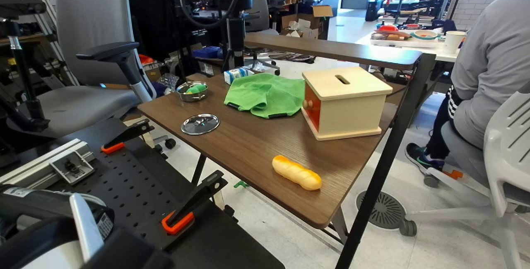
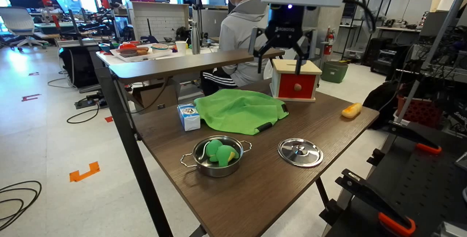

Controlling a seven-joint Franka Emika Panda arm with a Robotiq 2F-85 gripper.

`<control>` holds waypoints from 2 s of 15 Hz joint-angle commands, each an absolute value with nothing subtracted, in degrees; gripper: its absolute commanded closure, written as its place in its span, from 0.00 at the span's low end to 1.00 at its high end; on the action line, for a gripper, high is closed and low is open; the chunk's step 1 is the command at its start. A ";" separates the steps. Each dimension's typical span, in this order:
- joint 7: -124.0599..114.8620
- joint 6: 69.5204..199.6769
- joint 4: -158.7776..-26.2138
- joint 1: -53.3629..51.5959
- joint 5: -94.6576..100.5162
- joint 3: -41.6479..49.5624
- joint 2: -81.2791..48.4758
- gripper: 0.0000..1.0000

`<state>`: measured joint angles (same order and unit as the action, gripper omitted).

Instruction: Move the green towel forwards

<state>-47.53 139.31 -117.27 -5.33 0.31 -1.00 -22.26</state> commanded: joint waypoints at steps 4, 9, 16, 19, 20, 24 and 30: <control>-57.87 141.97 -103.01 -13.33 6.95 5.11 -35.80 0.00; -59.86 142.42 -96.52 -15.04 6.34 5.87 -42.61 0.00; -60.12 142.10 -88.92 -15.68 6.10 6.76 -51.41 0.00; -59.91 142.09 -87.17 -15.80 5.92 6.91 -53.56 0.00; -59.46 142.18 -87.20 -15.62 5.63 6.53 -53.76 0.00; -57.49 142.76 -90.31 -14.70 4.89 5.26 -51.99 0.00; -54.26 142.71 -96.05 -13.17 2.78 5.18 -48.91 0.00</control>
<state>-56.45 141.70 -91.23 -14.05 4.06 5.39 -51.28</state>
